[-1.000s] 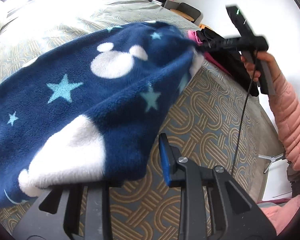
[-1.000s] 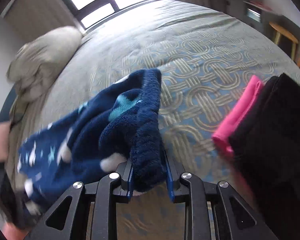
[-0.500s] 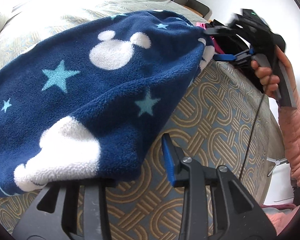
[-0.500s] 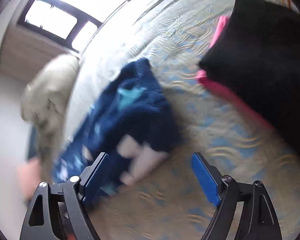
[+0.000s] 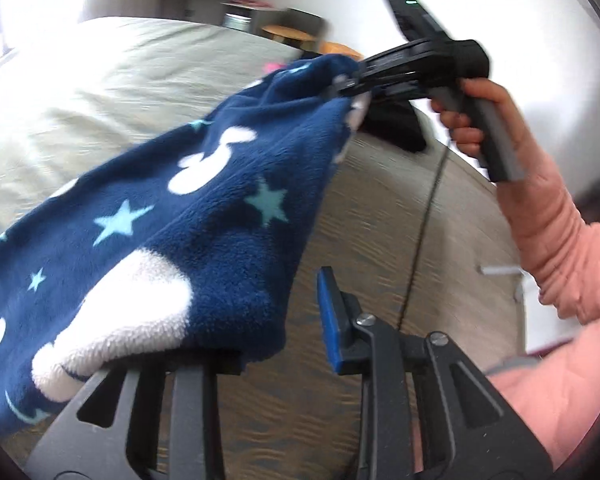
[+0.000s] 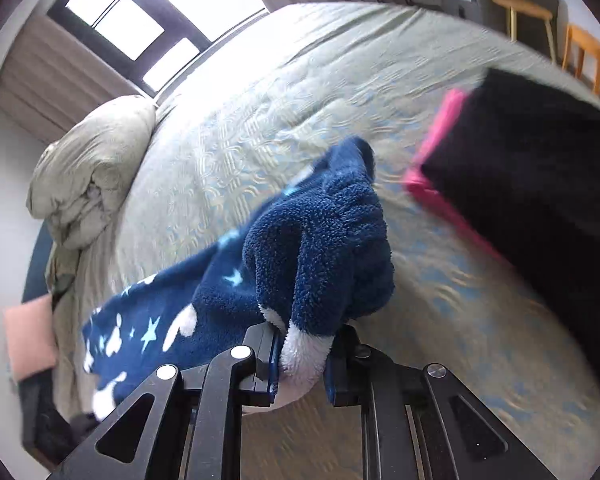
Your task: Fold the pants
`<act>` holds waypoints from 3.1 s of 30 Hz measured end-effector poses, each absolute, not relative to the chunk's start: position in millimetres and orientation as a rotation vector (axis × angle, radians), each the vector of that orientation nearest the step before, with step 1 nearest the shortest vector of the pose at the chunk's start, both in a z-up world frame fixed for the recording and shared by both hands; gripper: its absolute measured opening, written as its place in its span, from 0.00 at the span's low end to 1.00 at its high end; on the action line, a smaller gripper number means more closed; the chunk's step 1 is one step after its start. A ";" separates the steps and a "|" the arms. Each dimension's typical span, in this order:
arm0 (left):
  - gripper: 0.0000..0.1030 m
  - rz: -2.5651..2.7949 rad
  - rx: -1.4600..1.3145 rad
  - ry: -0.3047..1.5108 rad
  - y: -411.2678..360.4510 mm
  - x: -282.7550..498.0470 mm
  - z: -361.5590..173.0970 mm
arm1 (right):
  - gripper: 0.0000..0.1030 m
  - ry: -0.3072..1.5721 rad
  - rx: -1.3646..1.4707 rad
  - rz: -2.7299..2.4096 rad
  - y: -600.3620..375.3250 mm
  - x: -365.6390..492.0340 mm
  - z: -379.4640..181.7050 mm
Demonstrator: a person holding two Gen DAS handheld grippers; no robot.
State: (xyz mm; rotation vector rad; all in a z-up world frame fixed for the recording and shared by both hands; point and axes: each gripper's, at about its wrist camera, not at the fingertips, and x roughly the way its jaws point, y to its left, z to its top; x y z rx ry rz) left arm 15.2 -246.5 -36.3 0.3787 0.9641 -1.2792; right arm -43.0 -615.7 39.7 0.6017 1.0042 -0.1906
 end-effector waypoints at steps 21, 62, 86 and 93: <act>0.51 -0.592 0.039 0.991 -11.4 77.0 -41.6 | 0.59 1.014 0.333 -0.195 -494.9 -12.8 65.3; 0.08 -0.255 -0.493 0.830 209.1 202.3 -97.6 | 0.05 1.186 -0.437 0.875 83.8 317.9 -56.4; 0.64 -0.076 -0.352 0.888 221.5 204.3 -112.6 | 0.62 1.085 -0.303 0.684 43.3 343.9 -20.0; 0.73 -0.076 -0.471 0.997 214.1 209.5 -131.8 | 0.62 1.137 -0.270 0.632 -45.1 281.2 -1.1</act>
